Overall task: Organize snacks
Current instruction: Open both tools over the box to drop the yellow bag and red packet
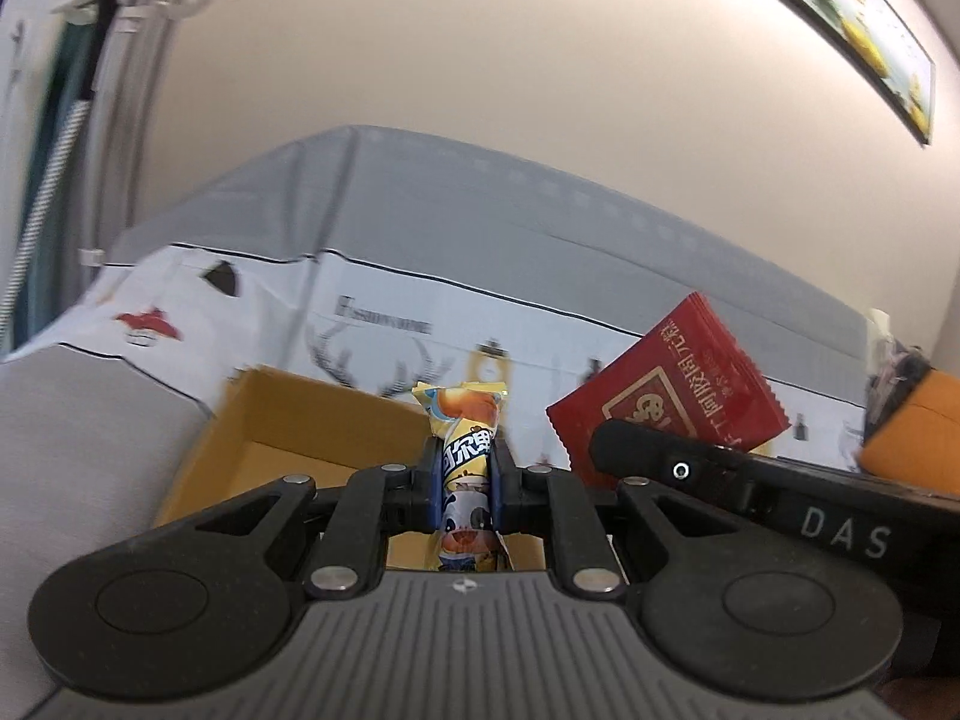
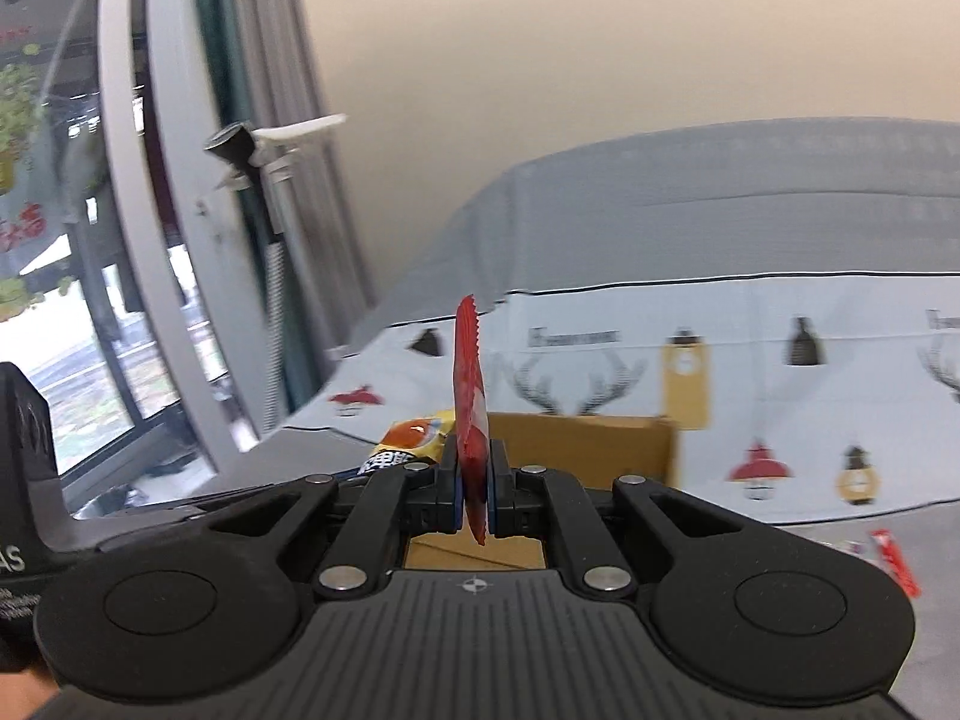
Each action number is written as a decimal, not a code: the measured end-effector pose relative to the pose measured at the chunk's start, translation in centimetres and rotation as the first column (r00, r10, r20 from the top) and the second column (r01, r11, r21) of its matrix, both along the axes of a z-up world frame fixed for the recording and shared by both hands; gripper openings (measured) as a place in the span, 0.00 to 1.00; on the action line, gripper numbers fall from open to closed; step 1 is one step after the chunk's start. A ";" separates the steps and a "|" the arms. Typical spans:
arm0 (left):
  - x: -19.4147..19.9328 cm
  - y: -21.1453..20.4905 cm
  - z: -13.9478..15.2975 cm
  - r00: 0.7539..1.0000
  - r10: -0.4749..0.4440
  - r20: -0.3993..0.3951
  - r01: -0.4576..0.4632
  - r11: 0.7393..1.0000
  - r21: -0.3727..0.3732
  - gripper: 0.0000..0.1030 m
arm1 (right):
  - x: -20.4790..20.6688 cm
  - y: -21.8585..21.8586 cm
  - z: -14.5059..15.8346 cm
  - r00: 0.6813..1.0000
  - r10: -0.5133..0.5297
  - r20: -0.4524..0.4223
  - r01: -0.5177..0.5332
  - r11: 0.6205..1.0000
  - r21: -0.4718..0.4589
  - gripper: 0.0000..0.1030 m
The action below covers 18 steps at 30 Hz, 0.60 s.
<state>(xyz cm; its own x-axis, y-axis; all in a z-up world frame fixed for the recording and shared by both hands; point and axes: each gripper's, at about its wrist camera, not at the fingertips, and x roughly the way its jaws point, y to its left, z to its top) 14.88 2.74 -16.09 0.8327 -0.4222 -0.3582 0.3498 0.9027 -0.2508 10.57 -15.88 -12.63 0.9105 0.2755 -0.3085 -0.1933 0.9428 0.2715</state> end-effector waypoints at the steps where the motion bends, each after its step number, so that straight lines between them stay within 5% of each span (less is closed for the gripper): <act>1: 0.5 0.7 -0.3 1.000 0.013 -0.015 -0.014 1.000 -0.003 0.15 | 0.6 0.6 0.1 1.000 0.015 -0.006 -0.015 1.000 0.000 0.07; 7: 4.9 1.8 -5.3 0.976 0.039 -0.215 -0.034 0.999 0.027 0.16 | 4.4 3.3 -2.7 0.991 0.043 -0.128 -0.042 0.999 0.016 0.07; 18: 9.6 2.8 -12.1 0.929 0.060 -0.365 -0.007 0.990 0.144 0.16 | 8.8 5.6 -12.1 0.904 0.000 -0.428 -0.022 0.999 -0.047 0.07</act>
<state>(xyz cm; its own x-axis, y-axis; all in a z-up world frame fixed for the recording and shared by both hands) 24.46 5.53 -28.15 0.6445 -0.3207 -0.6941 0.2258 0.9471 -0.2280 19.41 -10.31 -24.71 0.6848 0.2590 -0.6811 -0.0792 0.9556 0.2837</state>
